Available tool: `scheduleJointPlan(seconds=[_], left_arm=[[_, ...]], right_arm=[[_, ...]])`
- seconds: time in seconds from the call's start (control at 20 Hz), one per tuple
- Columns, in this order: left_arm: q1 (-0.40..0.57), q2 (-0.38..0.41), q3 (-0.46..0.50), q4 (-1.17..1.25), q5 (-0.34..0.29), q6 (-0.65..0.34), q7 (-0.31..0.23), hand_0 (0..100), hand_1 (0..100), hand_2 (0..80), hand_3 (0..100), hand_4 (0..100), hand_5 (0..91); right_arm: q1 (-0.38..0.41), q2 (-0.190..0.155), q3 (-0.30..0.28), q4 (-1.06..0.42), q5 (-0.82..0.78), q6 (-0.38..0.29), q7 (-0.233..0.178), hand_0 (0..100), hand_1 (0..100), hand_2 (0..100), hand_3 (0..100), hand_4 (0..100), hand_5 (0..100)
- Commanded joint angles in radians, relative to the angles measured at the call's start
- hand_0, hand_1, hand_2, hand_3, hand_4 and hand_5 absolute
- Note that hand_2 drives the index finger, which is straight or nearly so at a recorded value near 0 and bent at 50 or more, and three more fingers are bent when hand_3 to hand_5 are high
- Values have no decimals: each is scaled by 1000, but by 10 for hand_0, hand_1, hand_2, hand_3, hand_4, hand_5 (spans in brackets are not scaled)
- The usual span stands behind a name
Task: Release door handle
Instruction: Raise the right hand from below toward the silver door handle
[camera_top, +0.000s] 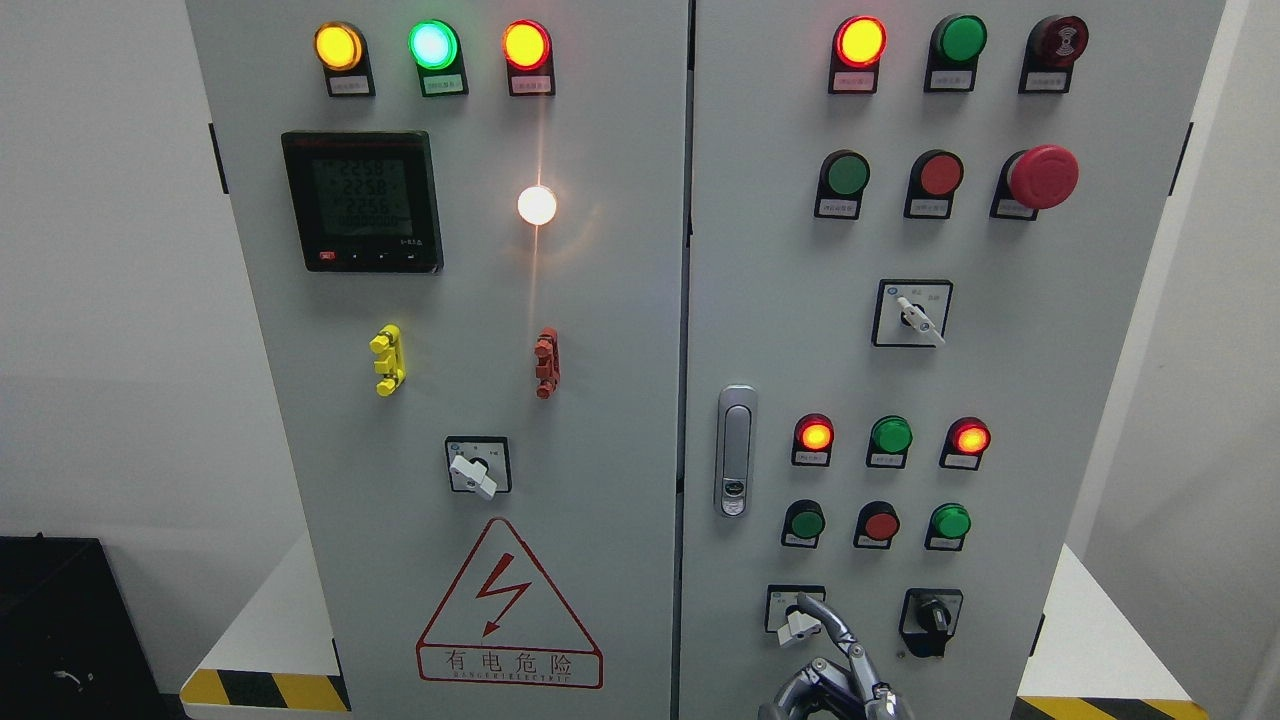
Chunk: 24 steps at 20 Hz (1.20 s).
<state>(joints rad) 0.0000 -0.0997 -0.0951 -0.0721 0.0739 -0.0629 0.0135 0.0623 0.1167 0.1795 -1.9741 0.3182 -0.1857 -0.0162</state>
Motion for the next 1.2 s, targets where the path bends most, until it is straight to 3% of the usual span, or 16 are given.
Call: scheduleJointPlan(seconds=[0.0,0.3,0.45,0.9,1.15], left_arm=[[17,0,0,0,0,0,0,120,556,0,0,0,0],[17,0,0,0,0,0,0,120,556,0,0,0,0],[17,0,0,0,0,0,0,120,556,0,0,0,0],[17,0,0,0,1,0,0,120,556,0,0,0,0],[17,0,0,0,0,0,0,120,556,0,0,0,0]], right_arm=[[-24,3,-12,0,110,-1,-7,341,470,162,1000,1000,1000],[-26,5,-12,-2,235,-6,-21,319,462,162,1000,1000,1000],[-58,5,-9,4,372,-5,-67,318,449,153,1000,1000,1000],[-116,5,-21,15,746,17,-103,339,395,130,1000,1000,1000],[-180,8,-15,72,939,61,-189,351,354,126,1000,1000,1000]])
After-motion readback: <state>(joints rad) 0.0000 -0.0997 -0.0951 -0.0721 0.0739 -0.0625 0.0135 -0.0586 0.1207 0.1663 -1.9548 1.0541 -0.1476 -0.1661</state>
